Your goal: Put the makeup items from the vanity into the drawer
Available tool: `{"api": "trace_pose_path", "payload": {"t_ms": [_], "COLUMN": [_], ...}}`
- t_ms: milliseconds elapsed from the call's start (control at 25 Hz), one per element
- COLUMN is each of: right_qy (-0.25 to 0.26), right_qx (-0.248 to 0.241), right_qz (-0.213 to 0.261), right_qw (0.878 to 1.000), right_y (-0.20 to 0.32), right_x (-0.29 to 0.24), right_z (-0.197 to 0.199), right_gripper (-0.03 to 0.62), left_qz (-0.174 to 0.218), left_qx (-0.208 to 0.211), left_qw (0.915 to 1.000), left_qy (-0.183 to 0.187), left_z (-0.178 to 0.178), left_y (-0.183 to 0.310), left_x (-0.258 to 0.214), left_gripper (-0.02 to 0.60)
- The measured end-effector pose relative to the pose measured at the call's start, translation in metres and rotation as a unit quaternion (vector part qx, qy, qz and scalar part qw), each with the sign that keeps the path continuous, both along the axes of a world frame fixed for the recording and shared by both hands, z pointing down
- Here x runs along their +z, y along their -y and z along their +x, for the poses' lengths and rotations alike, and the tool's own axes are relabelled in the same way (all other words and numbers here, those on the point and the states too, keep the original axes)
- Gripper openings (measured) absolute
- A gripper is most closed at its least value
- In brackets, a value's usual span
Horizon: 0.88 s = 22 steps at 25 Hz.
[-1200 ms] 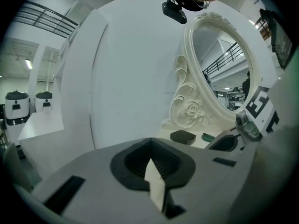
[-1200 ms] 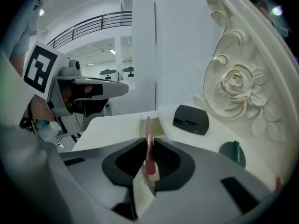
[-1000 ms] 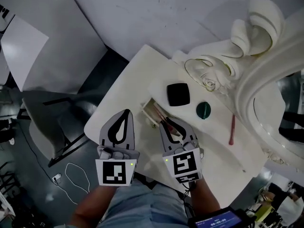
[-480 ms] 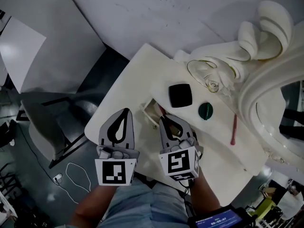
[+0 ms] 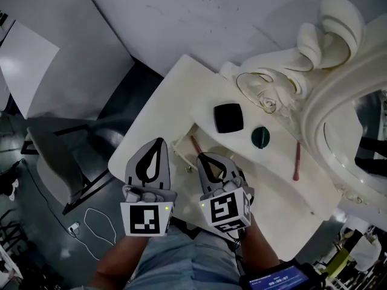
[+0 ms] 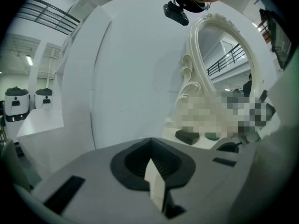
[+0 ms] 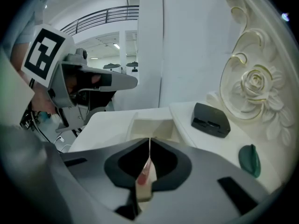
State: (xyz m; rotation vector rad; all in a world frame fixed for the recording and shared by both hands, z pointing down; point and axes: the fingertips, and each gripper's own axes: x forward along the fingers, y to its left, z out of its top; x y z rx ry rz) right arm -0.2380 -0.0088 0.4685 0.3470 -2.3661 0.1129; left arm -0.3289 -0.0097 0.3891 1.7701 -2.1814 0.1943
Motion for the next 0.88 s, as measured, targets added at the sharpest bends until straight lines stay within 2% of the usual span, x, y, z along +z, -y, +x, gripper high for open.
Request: {"api": "trace_pose_path", "payload": {"t_ms": [440,600,720,880], "right_qy": [0.057,0.076,0.079,0.081], "right_qx": [0.073,0.111,0.159,0.245], "right_qz": [0.014,0.022,0.034,0.049], "right_qw": [0.996,0.991,0.984,0.965], "right_y": [0.012,0.025,0.042,0.069], "right_x": [-0.028,-0.045,-0.048,-0.061], "right_z": [0.016,0.041,0.066,0.123], "right_gripper": [0.011,0.011,0.011,0.011], "left_qz": [0.019,0.036,0.048,0.069], "left_qx": [0.038,0.092,0.123,0.172], "left_qw": [0.999,0.9926,0.9889,0.9803], "left_qy": [0.012,0.071,0.068,0.068], "left_z": [0.028,0.05,0.07,0.104], "left_y": [0.001,0.008,0.018,0.033], "left_x": [-0.018,-0.03,-0.03,-0.043], "left_gripper": [-0.002,-0.002,-0.002,-0.002]}}
